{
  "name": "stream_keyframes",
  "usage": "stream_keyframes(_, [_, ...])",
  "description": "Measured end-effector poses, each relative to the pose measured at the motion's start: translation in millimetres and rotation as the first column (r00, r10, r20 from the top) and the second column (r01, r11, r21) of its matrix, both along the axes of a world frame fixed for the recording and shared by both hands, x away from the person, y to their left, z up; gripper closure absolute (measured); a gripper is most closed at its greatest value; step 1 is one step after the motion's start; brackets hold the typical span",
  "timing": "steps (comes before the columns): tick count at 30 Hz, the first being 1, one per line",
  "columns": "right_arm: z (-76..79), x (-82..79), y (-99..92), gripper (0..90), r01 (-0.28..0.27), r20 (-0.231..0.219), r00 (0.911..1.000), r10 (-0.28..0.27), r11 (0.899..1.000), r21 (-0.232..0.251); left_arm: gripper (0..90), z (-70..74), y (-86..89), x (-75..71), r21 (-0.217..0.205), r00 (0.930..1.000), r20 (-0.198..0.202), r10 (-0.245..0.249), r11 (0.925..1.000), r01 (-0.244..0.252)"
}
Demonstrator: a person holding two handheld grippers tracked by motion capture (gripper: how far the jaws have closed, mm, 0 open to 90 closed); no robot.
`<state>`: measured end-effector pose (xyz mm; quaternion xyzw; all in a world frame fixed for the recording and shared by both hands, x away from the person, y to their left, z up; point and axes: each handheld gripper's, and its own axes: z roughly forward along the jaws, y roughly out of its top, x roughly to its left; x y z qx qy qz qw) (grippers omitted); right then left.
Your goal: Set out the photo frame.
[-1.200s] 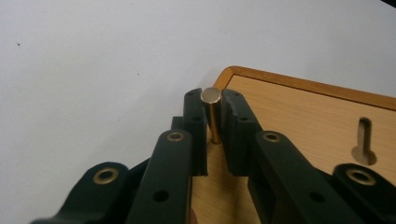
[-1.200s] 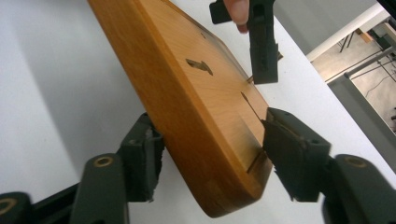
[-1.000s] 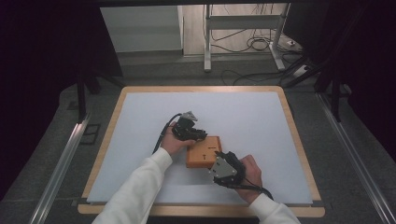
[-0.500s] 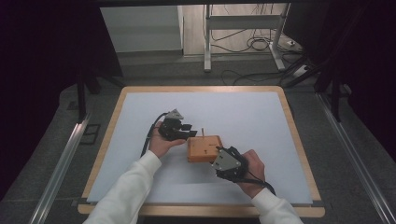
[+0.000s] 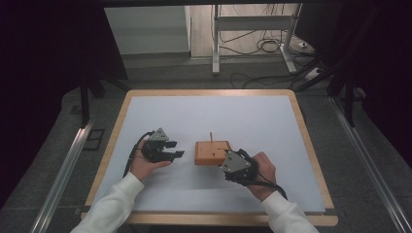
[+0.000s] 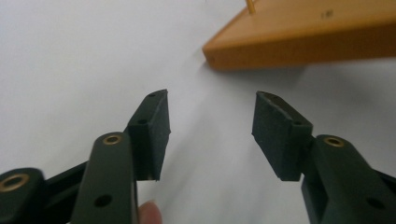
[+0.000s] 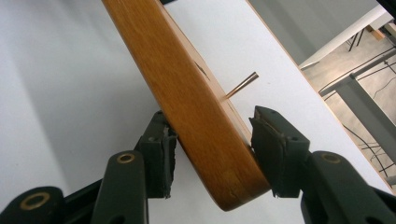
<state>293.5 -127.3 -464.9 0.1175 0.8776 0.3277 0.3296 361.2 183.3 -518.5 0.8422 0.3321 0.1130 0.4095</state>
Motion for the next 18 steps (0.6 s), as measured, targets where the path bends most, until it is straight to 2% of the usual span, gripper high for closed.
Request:
stream_keyframes(10, [6.1,5.8,0.3,54.0,0.008,-0.017,0.9998,-0.008,1.0,0.002,36.5,-3.4,4.7,-14.0,0.026,0.9999,-0.01,0.008,0.9996,-0.008])
stream_keyframes(18, [13.7,13.9,-1.8,57.7,0.008,-0.037,0.9993,-0.008,1.0,0.0,34.5,-7.1,6.1,-22.4,0.043,0.9999,-0.016,0.006,0.9991,-0.006])
